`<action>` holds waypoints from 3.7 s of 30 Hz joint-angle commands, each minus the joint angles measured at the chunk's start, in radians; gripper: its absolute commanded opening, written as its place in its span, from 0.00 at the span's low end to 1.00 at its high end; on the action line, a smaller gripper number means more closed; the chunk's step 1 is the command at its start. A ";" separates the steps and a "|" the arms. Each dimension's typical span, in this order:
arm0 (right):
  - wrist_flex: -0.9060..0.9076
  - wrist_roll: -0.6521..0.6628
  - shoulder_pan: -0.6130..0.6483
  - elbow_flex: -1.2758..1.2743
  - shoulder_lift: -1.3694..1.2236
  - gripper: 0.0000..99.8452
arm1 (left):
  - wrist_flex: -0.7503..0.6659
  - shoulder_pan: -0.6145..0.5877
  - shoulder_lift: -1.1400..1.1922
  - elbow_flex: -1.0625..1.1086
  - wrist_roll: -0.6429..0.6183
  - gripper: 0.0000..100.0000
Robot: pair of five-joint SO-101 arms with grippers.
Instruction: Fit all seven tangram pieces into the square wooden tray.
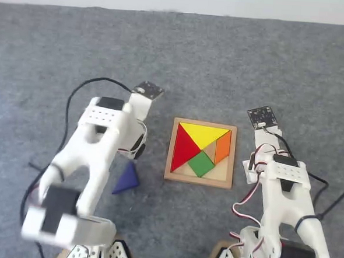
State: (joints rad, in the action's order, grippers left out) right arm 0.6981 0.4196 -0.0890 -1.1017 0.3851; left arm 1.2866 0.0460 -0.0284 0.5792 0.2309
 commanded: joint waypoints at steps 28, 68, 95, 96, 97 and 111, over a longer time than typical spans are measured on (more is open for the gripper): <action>-0.021 0.006 0.001 0.025 0.008 0.01 | -0.080 0.018 0.000 0.197 -0.066 0.23; -0.021 0.011 0.001 0.025 0.007 0.01 | 0.124 0.025 -0.388 0.412 0.549 0.23; -0.021 0.009 0.001 0.025 0.007 0.01 | -0.057 0.002 -0.169 0.292 0.488 0.01; -0.021 0.009 0.001 0.025 0.007 0.01 | -0.032 0.009 -0.192 0.269 0.479 0.01; -0.021 0.009 0.001 0.025 0.007 0.01 | -0.006 0.012 -0.213 0.245 0.477 0.01; -0.021 0.003 -0.005 0.025 0.008 0.01 | 0.055 0.400 -0.236 -0.125 0.026 0.01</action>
State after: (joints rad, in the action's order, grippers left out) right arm 0.6981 0.4196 -0.0890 -1.1017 0.3851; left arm 1.4569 0.2823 -0.3337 0.5409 0.4872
